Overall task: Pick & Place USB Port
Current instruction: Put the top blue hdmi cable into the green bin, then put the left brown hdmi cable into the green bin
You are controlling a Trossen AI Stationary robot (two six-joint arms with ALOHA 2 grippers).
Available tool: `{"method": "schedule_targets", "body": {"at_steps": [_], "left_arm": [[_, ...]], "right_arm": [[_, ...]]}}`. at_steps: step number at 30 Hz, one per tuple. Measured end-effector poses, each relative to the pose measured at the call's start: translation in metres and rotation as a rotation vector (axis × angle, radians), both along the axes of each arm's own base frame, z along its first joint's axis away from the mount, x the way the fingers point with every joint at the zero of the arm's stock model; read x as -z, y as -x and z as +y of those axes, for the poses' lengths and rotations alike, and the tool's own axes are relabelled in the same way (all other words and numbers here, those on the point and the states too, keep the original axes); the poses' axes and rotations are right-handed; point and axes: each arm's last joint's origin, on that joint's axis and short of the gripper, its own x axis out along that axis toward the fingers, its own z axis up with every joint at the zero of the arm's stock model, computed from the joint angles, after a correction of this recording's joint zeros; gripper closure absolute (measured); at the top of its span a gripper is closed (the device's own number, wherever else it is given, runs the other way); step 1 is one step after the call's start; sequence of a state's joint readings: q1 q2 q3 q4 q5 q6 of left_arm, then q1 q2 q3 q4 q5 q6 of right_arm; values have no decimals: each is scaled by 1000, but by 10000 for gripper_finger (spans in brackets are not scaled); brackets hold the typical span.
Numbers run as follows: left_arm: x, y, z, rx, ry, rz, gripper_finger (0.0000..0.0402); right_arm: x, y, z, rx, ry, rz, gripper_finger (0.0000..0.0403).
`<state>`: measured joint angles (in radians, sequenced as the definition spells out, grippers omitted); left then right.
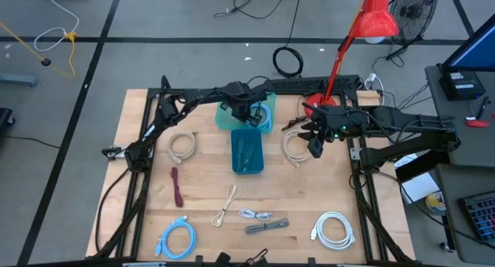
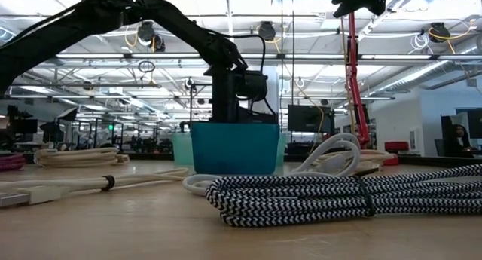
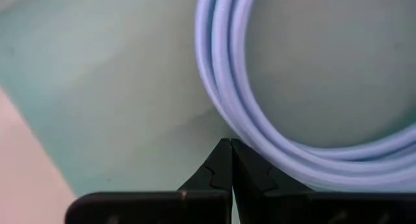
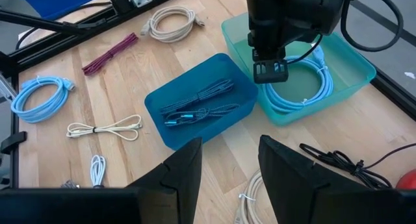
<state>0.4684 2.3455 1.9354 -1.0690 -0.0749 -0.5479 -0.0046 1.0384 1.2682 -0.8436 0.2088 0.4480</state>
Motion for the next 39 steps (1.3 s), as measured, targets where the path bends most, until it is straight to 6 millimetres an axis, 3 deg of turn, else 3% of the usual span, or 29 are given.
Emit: {"method": "schedule_targets", "body": {"at_steps": [11, 14, 19, 24, 31, 39], "left_arm": [[-4, -7, -1, -7, -19, -54, 402], [-16, -3, -1, -51, -63, -30, 401], [-57, 11, 6, -67, -119, -70, 401], [-118, 30, -2, -38, -165, -191, 401], [-188, 59, -41, 50, -152, -323, 401], [-223, 73, -101, 171, -93, -372, 401]], "right_arm": [[1, 1, 0, 0, -2, 9, 261], [1, 1, 0, 0, -5, 9, 261], [1, 0, 0, -2, -4, 6, 261], [-1, -1, 0, -13, 10, -7, 261], [-1, -1, 0, -20, 21, -9, 261], [-1, -1, 0, -28, 33, -9, 261]]}}
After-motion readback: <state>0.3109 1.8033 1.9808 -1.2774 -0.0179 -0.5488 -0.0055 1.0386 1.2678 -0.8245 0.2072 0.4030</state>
